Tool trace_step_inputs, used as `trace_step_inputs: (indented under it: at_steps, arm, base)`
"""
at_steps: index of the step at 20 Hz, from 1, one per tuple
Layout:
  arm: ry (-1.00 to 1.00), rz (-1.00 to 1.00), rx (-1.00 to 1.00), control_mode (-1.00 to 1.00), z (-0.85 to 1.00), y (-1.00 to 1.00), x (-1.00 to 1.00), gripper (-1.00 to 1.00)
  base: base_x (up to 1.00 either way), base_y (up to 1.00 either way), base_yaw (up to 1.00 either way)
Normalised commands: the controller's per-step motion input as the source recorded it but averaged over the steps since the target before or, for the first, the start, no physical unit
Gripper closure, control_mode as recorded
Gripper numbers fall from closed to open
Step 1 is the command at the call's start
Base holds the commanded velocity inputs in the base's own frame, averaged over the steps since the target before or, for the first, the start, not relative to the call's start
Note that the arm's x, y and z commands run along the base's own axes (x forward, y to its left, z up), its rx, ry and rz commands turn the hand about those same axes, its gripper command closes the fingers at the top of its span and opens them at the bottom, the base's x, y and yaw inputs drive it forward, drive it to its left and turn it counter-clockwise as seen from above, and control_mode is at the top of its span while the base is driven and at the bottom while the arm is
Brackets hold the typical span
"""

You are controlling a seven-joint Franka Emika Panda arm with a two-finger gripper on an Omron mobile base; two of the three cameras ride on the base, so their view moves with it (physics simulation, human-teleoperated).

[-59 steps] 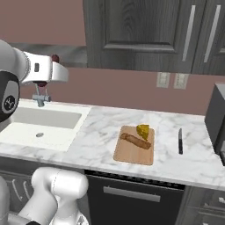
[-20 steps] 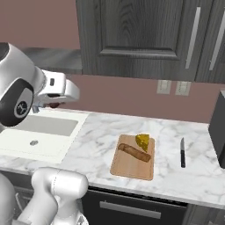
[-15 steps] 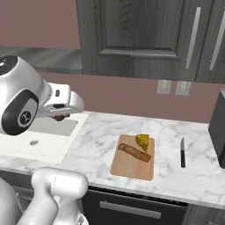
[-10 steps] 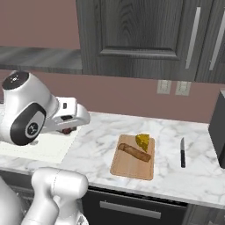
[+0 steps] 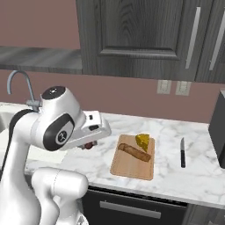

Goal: Retrieve the sausage and cheese from the fridge and place them on the cutting board on the counter.

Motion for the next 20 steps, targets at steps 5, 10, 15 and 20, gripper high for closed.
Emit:
trace_step_inputs:
  at_steps: [5,10,15,20]
  arm:
    - [0.25,0.09,0.0,-1.0,-0.03,-0.69,0.21,1.0]
    - [0.1,0.08,0.0,-1.0,-0.45,-0.57,0.25,1.0]
    - [0.0,0.14,0.06,-1.0,-0.34,-0.39,0.27,1.0]
    - [0.03,0.17,0.12,-1.0,-0.03,-0.31,0.26,1.0]
  base:
    - [0.0,0.0,0.0]
    - [0.0,0.0,0.0]
    - [0.0,0.0,0.0]
    - [0.0,0.0,0.0]
